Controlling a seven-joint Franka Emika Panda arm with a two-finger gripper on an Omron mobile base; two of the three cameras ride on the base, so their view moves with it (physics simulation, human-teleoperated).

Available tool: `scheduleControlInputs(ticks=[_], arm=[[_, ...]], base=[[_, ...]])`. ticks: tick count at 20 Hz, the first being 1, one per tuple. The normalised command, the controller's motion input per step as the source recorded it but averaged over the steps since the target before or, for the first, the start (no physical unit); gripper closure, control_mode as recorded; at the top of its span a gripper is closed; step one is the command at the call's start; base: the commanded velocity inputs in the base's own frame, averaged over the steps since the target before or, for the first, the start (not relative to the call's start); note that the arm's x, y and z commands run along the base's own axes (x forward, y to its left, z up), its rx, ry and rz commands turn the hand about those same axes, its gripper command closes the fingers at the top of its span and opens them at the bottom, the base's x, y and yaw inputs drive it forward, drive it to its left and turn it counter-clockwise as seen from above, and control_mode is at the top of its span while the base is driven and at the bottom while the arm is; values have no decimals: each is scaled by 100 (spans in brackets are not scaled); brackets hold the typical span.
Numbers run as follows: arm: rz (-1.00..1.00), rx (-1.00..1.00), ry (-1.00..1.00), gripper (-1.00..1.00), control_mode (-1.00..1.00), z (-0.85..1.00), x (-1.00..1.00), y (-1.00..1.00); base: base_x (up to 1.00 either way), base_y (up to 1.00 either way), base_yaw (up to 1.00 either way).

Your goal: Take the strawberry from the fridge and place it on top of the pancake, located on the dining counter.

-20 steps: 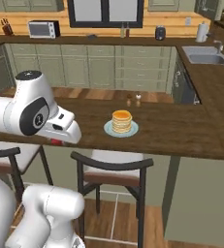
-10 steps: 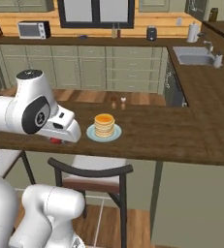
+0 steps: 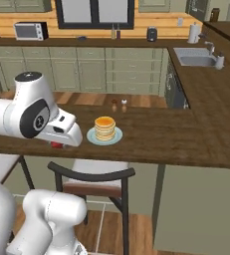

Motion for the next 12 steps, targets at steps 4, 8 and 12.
scheduleControlInputs(ticks=[4,8,12], arm=[[0,0,0,100,100,0,0,0],[0,0,0,100,100,0,0,0],[0,0,0,100,100,0,0,0]], base=[[23,-56,4],[5,-45,0],[0,0,0]])
